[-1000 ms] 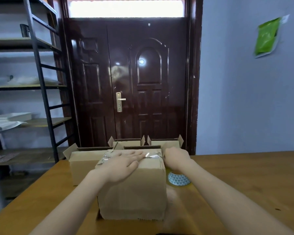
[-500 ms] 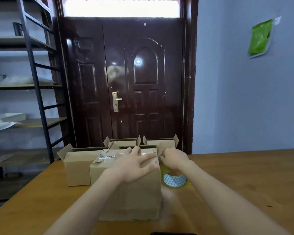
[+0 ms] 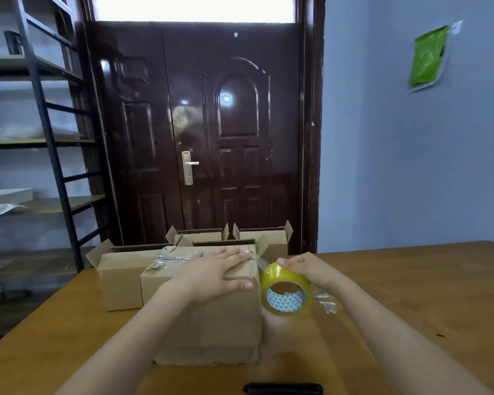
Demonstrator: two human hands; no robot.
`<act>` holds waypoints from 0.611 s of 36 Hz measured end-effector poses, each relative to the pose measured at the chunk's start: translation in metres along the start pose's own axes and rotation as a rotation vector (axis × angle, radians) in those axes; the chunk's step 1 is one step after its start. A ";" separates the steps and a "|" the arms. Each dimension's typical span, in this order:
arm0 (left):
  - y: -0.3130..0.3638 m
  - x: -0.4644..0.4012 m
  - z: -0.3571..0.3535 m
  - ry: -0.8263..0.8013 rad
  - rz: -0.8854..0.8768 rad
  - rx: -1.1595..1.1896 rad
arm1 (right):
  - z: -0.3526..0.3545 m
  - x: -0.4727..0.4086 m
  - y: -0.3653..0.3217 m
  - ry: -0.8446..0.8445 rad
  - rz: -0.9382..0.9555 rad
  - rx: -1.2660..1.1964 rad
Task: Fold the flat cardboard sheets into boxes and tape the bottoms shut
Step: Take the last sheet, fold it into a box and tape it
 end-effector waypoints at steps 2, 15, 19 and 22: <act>-0.002 -0.002 -0.001 0.004 -0.011 -0.008 | 0.002 -0.004 -0.005 -0.004 -0.035 0.053; -0.005 0.004 0.000 0.015 -0.041 0.047 | 0.007 -0.004 -0.001 -0.028 -0.188 0.422; -0.002 0.005 0.000 0.019 -0.039 0.024 | 0.000 -0.002 0.009 -0.029 -0.165 0.441; 0.001 0.003 0.001 0.026 -0.020 0.003 | -0.005 -0.001 0.008 -0.044 -0.164 0.456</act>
Point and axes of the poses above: each hand's wrist, its own x-axis away from the middle knuckle, its own z-axis out of the back of the hand, y = z × x, the point moved 1 cm from there along -x, towards the middle knuckle, and after that the axes turned 14 degrees about -y, right-handed, at the moved point
